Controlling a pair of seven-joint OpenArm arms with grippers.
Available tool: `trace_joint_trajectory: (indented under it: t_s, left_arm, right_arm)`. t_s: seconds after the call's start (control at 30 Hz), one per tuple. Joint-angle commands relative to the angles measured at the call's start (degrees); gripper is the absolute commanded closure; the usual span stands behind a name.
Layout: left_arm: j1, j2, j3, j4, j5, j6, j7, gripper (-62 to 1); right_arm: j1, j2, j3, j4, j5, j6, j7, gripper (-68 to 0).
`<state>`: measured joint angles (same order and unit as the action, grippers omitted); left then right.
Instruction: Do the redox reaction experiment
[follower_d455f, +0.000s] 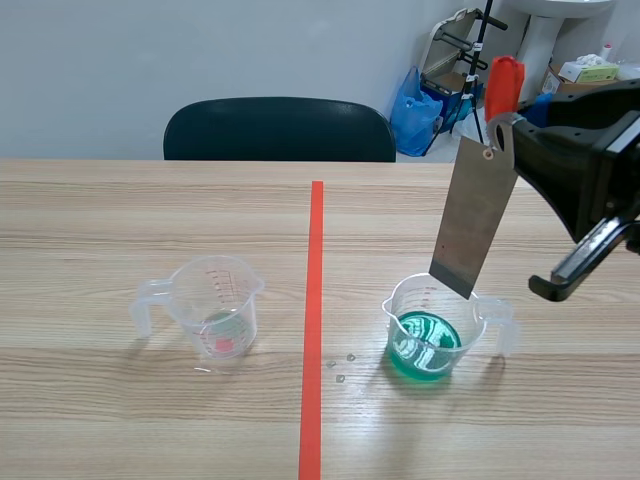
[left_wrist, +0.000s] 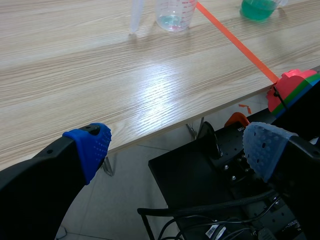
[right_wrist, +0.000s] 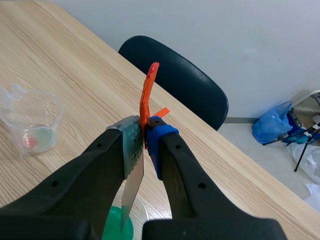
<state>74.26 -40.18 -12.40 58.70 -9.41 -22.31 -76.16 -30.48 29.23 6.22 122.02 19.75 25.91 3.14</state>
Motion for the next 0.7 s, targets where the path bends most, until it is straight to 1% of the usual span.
trace_joint_trajectory:
  t_s: [0.0,0.67]
  left_arm:
    - [0.15,0.15,0.11,0.17,-0.20,-0.11,-0.83,-56.6]
    - [0.15,0.15,0.11,0.24,-0.22,-0.11,-1.22,-56.6]
  right_arm:
    - [0.63,0.74,0.55,1.16,0.44,-0.33,1.07,-2.0]
    - [0.66,0.74,0.55,1.16,0.44,-0.33,1.09,-2.0]
